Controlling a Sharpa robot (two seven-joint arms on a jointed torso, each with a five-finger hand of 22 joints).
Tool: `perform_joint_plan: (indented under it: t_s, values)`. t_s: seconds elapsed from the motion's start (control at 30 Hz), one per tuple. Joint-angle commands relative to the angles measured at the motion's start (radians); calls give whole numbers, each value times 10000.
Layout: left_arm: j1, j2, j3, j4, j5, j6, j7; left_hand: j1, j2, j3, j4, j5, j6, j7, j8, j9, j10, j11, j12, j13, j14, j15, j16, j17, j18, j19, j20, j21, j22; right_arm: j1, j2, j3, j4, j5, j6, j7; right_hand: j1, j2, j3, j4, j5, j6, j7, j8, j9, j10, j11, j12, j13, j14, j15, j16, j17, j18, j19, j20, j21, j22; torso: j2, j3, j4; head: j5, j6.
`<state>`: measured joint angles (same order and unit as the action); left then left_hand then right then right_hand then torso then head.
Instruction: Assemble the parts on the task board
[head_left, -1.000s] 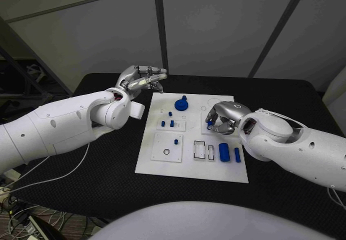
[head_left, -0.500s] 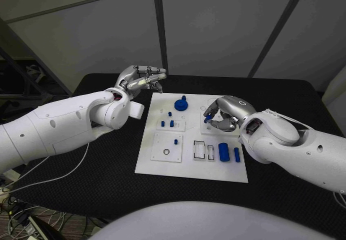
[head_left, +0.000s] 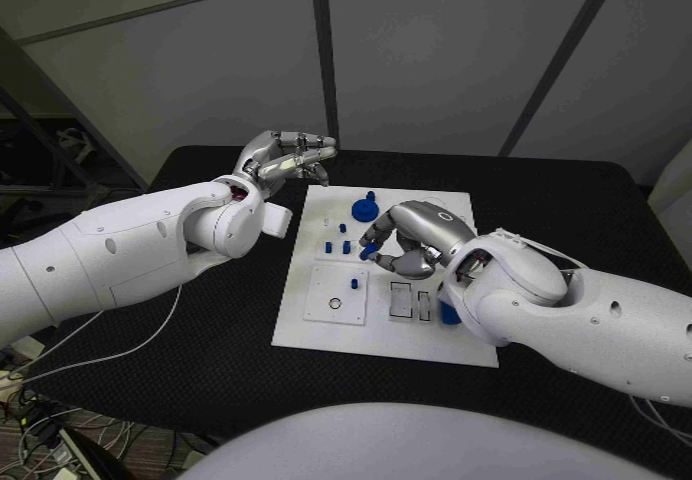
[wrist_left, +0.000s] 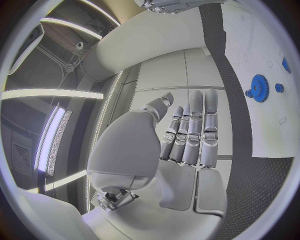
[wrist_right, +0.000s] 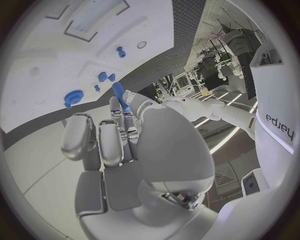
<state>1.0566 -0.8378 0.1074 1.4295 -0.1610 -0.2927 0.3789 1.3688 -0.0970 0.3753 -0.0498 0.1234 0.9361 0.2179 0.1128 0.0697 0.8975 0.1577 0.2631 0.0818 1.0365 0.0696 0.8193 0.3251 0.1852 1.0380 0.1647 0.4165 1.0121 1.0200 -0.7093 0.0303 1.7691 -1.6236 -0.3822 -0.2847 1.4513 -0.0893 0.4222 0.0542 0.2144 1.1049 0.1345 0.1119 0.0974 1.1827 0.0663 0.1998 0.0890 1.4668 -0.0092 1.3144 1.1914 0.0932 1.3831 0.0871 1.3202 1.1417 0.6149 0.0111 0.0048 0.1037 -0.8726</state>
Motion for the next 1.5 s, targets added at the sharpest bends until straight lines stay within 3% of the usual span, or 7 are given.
perform_joint_plan:
  t_s: [0.03,0.13,0.27,0.47,0.67,1.2,1.5]
  values:
    - [13,45,7,-4,10,31,117,-61,19,-19,32,41,-42,8,37,7,-59,-9,65,-11,-16,42,-49,-15,-43,80,21,51,11,-44,255,-185,-85,220,329,555,1,60,59,-11,30,-8,66,-37,8,4,23,-68,-15,353,-65,22,-8,-72,4,2,35,-10,-2,-11,17,90,0]
    - [13,88,7,0,10,58,112,-33,13,-22,9,44,-52,4,43,8,-70,-12,76,-13,-25,37,-54,-21,-40,76,18,46,10,-110,512,-409,-192,177,398,710,0,63,62,-11,31,-10,68,-39,8,3,24,-72,-16,353,-63,23,-7,-74,8,2,41,0,2,-5,28,154,0]
    - [14,142,7,-3,10,76,108,-27,12,-22,5,44,-53,4,45,8,-72,-12,79,-13,-26,36,-55,-22,-39,75,18,46,10,-200,763,-544,-347,133,477,825,3,78,78,-15,38,-11,71,-43,8,3,28,-87,-18,355,-60,31,3,-73,5,5,39,-3,5,-4,-12,250,0]
    - [15,182,7,-12,10,98,99,-12,10,-23,-7,45,-57,3,48,8,-77,-13,85,-14,-30,34,-56,-25,-38,74,16,45,10,-254,1000,-756,-620,1,567,910,7,89,89,-20,42,-9,73,-44,10,6,29,-95,-19,357,-58,35,8,-75,9,6,45,8,-1,1,-16,327,0]
    - [15,199,7,-24,11,119,76,19,17,-19,-27,48,-59,2,58,10,-83,-15,96,-16,-33,29,-59,-30,-35,73,13,44,12,-303,1142,-821,-837,-296,528,937,10,87,94,-28,46,-12,76,-47,9,4,30,-103,-20,357,-56,36,9,-75,9,7,46,9,6,9,-17,350,0]
    - [15,198,7,-24,11,191,1,37,23,-14,-39,50,-59,3,63,11,-87,-16,103,-17,-35,27,-61,-33,-34,73,11,45,13,-327,1309,-851,-1074,-429,636,832,13,76,98,-41,52,-19,81,-54,9,3,34,-116,-21,356,-53,32,2,-74,6,9,44,5,9,1,-8,410,0]
    - [16,184,7,-14,11,193,-5,37,23,-14,-39,50,-59,3,63,11,-87,-16,103,-17,-35,27,-61,-33,-34,73,11,45,13,-329,1329,-1021,-1063,-435,816,809,14,70,101,-51,54,-20,85,-57,9,4,37,-126,-22,358,-51,41,13,-75,6,10,46,8,5,3,-11,423,0]
